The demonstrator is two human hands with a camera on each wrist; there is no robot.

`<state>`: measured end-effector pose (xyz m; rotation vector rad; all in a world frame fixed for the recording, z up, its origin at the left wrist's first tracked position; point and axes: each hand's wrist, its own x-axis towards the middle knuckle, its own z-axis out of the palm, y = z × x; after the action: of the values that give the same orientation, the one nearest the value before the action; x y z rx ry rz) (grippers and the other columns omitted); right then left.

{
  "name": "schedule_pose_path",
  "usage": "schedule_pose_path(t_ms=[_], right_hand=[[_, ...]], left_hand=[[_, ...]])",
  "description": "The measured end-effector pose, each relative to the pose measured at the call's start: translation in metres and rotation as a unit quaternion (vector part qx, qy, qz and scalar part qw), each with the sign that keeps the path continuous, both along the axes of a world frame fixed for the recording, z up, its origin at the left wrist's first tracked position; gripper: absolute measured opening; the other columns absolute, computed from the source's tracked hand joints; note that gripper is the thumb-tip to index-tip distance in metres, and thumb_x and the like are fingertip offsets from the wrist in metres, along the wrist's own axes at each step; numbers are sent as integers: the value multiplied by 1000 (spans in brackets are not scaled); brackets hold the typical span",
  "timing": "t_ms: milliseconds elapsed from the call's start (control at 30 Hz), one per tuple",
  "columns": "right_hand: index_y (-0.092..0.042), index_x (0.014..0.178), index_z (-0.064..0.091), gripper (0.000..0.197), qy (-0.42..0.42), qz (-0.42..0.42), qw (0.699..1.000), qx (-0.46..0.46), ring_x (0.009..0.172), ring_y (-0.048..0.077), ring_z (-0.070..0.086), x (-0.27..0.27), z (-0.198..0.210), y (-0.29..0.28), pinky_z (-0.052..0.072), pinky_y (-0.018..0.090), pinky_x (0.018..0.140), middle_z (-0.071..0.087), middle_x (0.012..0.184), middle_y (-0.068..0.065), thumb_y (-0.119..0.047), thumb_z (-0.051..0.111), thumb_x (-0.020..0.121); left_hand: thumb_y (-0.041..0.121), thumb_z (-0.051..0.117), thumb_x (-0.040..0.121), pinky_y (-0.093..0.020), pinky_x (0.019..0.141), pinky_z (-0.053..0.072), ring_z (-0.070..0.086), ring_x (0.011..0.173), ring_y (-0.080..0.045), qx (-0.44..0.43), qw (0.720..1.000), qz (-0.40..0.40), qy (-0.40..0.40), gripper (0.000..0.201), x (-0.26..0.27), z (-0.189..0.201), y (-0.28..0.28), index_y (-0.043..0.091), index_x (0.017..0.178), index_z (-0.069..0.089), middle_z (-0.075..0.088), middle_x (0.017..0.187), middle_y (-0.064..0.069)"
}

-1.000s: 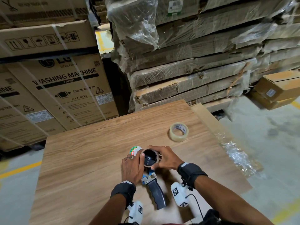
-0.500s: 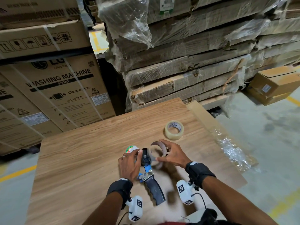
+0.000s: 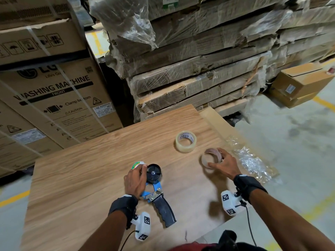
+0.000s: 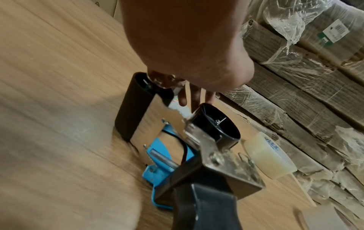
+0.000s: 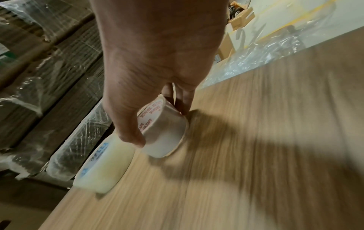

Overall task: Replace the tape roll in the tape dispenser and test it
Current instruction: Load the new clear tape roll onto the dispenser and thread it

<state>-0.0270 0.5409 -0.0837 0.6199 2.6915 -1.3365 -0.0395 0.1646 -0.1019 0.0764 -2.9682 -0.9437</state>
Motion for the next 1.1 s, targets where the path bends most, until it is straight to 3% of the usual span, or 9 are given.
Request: schedule_pose_path(t_ms=[167, 300, 433, 567, 667, 767, 867, 933, 1100], right_hand=[[2, 137, 57, 69, 2, -29, 1000, 7, 118, 30, 60, 0, -1, 24, 39, 24, 93, 65, 129, 15, -1, 87, 74], [0, 151, 43, 91, -5, -38, 999, -11, 129, 36, 57, -7, -14, 34, 44, 33, 104, 58, 145, 19, -13, 90, 74], [3, 147, 45, 85, -2, -22, 1000, -9, 128, 33, 56, -8, -9, 31, 37, 24, 99, 61, 134, 12, -7, 88, 75], [-20, 131, 55, 80, 52, -22, 998, 28, 124, 32, 57, -10, -6, 18, 43, 42, 112, 67, 122, 2, -43, 88, 63], [-17, 139, 52, 78, 104, 20, 991, 84, 133, 28, 46, -11, -3, -4, 34, 34, 112, 57, 132, 4, -42, 86, 74], [-14, 135, 62, 67, 157, 77, 982, 77, 122, 21, 56, -8, 7, -37, 39, 28, 106, 62, 132, 8, -36, 86, 77], [-11, 120, 72, 53, 65, 171, 982, -41, 102, 15, 68, 1, 15, -77, 54, 22, 90, 74, 112, 3, -35, 89, 76], [-13, 107, 76, 48, -32, 234, 967, -94, 89, 11, 68, 10, 12, -104, 53, 17, 78, 77, 99, 2, -43, 91, 72], [-6, 93, 79, 65, -191, 300, 924, -141, 72, 9, 71, 32, -7, -151, 61, 26, 73, 81, 90, 6, -60, 91, 59]], left_hand=[[56, 26, 95, -46, 86, 49, 65, 95, -35, 17, 1000, 3, -2, 53, 0, -7, -1, 28, 106, 69, 75, 99, -8], [55, 28, 95, -45, 81, 50, 66, 91, -35, 24, 1000, 8, 12, 50, -1, -9, 1, 28, 105, 70, 75, 96, -7], [53, 30, 95, -45, 80, 51, 65, 87, -32, 37, 999, 13, 12, 49, 0, -8, 2, 28, 103, 70, 75, 94, -8], [53, 32, 97, -46, 81, 52, 65, 88, -30, 67, 998, 15, 11, 46, 0, -8, 1, 28, 101, 70, 75, 92, -4], [48, 35, 99, -46, 90, 51, 66, 102, -29, 76, 996, 20, 34, 47, 2, -7, -3, 21, 112, 72, 75, 109, -5], [47, 36, 98, -46, 94, 50, 64, 107, -28, 97, 993, 43, 41, 50, 5, -6, -10, 15, 115, 70, 73, 114, -7], [49, 36, 96, -45, 89, 50, 63, 101, -30, 117, 991, 56, 38, 51, 12, -4, -17, 15, 113, 69, 74, 106, -8], [47, 37, 95, -45, 89, 50, 63, 99, -30, 132, 988, 65, 42, 49, 18, -3, -22, 14, 112, 69, 74, 105, -9], [41, 37, 94, -41, 85, 50, 64, 92, -27, 172, 981, 69, 52, 44, 35, 2, -34, 15, 106, 70, 72, 95, -1]])
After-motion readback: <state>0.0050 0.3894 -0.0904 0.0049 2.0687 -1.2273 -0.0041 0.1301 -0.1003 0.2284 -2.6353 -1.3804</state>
